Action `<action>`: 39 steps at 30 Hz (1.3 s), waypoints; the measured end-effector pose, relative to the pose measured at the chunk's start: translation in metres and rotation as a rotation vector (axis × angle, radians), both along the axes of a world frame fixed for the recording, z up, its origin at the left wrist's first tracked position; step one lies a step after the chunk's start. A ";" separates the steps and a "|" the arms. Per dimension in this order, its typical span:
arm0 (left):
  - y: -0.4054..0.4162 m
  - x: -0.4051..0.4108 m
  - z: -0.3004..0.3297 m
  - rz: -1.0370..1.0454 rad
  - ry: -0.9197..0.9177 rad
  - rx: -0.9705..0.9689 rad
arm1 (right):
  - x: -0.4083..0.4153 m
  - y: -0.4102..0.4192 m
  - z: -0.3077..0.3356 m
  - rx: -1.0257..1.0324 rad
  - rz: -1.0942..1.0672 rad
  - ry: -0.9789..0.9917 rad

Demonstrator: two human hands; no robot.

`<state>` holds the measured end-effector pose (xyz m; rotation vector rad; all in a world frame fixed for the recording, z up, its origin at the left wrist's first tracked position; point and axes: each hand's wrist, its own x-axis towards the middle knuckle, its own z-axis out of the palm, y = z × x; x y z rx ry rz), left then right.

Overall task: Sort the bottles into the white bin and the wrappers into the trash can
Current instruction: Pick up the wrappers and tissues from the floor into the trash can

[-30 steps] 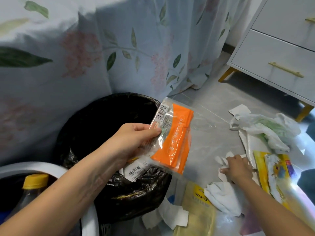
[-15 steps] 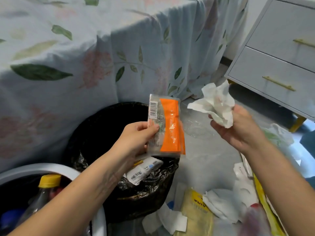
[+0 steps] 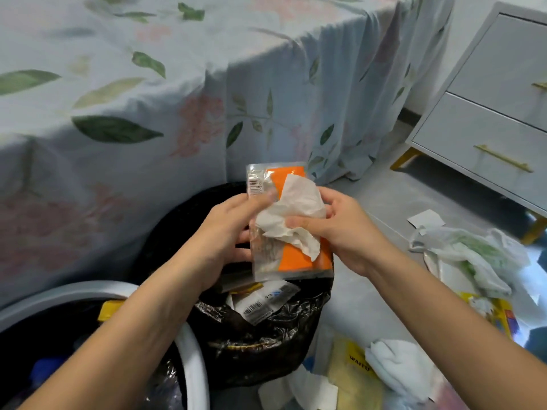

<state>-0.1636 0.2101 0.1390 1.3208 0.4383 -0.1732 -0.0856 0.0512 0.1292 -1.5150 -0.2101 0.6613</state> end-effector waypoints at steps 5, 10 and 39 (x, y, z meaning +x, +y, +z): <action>0.004 -0.005 -0.004 0.036 -0.151 0.122 | -0.005 0.005 -0.004 0.045 -0.044 0.024; 0.007 -0.005 -0.009 0.119 -0.294 0.262 | -0.005 -0.001 0.000 0.316 0.184 0.364; 0.052 0.074 -0.059 -0.485 0.276 0.647 | 0.019 0.005 -0.025 -0.229 -0.041 -0.468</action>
